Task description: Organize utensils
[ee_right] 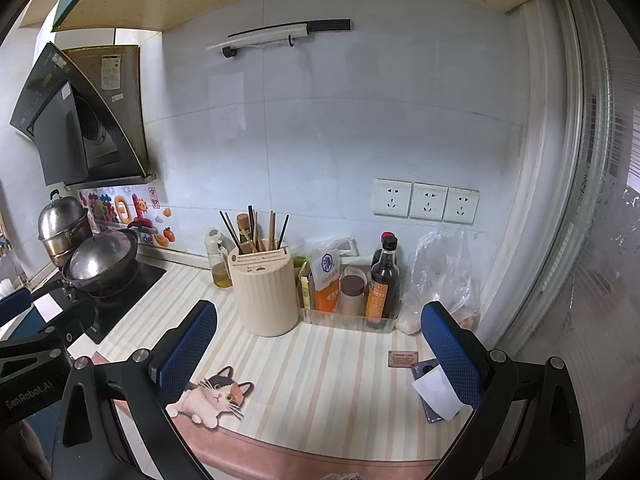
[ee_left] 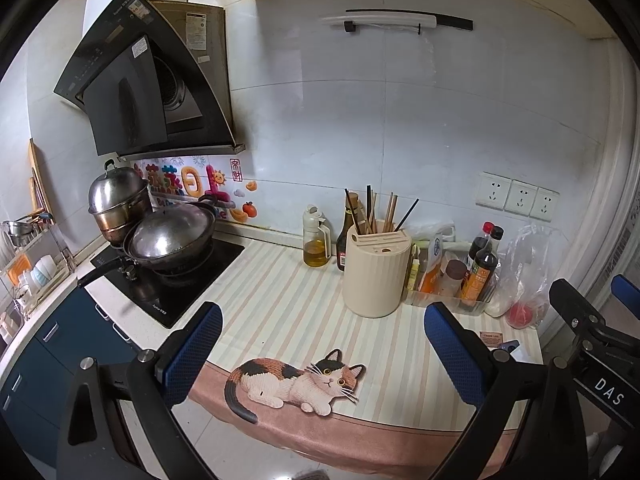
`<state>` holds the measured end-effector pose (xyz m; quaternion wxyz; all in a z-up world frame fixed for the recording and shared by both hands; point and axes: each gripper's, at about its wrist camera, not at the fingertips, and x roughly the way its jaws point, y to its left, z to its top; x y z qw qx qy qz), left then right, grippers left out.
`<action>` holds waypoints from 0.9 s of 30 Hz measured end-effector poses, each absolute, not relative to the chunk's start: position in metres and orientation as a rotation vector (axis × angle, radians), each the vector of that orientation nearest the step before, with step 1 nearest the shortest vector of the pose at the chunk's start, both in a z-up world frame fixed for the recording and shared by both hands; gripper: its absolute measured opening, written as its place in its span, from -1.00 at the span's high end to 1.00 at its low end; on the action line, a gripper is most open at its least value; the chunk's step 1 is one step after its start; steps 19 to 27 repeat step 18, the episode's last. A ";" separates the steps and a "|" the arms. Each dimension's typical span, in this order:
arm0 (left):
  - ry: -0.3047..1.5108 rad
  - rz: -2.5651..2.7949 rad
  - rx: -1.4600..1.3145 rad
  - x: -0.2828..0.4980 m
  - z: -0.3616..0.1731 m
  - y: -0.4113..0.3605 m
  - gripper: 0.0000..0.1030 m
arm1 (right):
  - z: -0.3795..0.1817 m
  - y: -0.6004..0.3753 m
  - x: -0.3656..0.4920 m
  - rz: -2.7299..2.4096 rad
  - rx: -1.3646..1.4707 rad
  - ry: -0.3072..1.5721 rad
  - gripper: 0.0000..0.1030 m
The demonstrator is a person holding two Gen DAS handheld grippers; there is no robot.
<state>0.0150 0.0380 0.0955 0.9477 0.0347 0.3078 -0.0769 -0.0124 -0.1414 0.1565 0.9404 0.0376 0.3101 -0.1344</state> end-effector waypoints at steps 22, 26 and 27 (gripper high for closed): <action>0.625 -0.152 0.071 0.018 0.096 0.039 -1.00 | 0.156 -0.143 -0.011 -0.273 0.076 0.633 -1.00; 0.625 -0.152 0.071 0.018 0.096 0.039 -1.00 | 0.156 -0.143 -0.011 -0.273 0.076 0.633 -1.00; 0.625 -0.152 0.071 0.018 0.096 0.039 -1.00 | 0.156 -0.143 -0.011 -0.273 0.076 0.633 -1.00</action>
